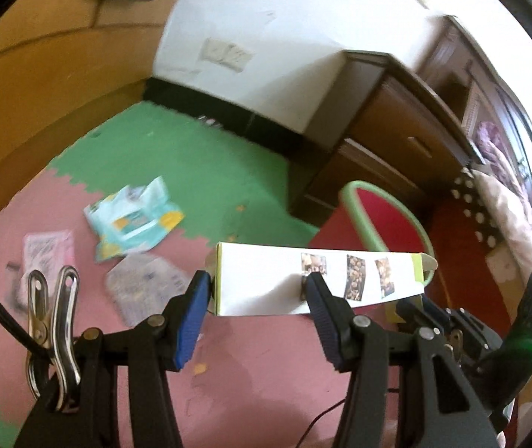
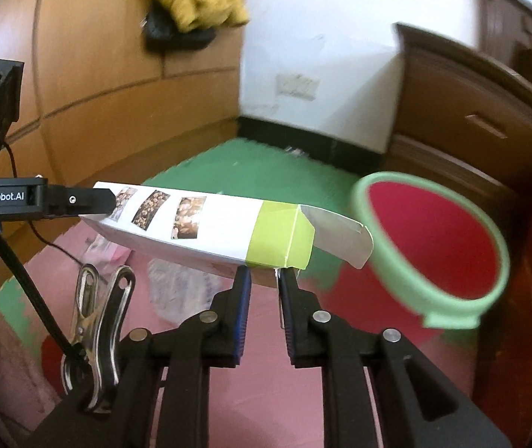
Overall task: Collect trash
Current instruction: 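Carry the white-green box in both tools over the red bucket, then open both tools to drop the box into the bucket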
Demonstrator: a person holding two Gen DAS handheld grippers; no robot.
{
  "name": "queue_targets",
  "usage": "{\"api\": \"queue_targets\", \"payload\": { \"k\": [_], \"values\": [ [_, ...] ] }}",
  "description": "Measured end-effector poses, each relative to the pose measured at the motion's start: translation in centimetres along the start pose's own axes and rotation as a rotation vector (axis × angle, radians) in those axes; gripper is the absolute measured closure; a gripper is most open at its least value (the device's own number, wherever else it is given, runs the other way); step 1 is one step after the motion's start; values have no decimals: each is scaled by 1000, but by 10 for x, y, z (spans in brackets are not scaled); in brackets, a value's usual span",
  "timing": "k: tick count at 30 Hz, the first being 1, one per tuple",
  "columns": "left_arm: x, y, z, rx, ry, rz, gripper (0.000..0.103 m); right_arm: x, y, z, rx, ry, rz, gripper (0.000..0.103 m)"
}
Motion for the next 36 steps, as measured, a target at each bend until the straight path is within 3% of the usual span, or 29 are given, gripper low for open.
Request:
{"api": "queue_targets", "payload": {
  "k": [11,18,24,28,36],
  "values": [
    [59,-37,-97,169,30,-26,48,1,-23,-102,113,119,-89,85],
    [99,-36,-115,184,36,-6,51,32,-16,-154,204,128,-75,85],
    [116,-29,-120,167,64,9,53,50,0,-172,218,150,-44,85],
    [118,-29,-127,163,99,7,53,56,7,-181,260,142,-30,67],
    [127,-30,-136,186,89,5,53,65,20,-180,246,151,18,47]
  ]
}}
Point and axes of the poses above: each gripper's, at about its wrist camera, not at the fingertips, and x roughly the way its jaws point, z to its left, y to its underside, the point moved 9 cm from there along x, roughly the way its jaws point, and after that the axes turned 5 degrees about y, right-handed, at the moved point
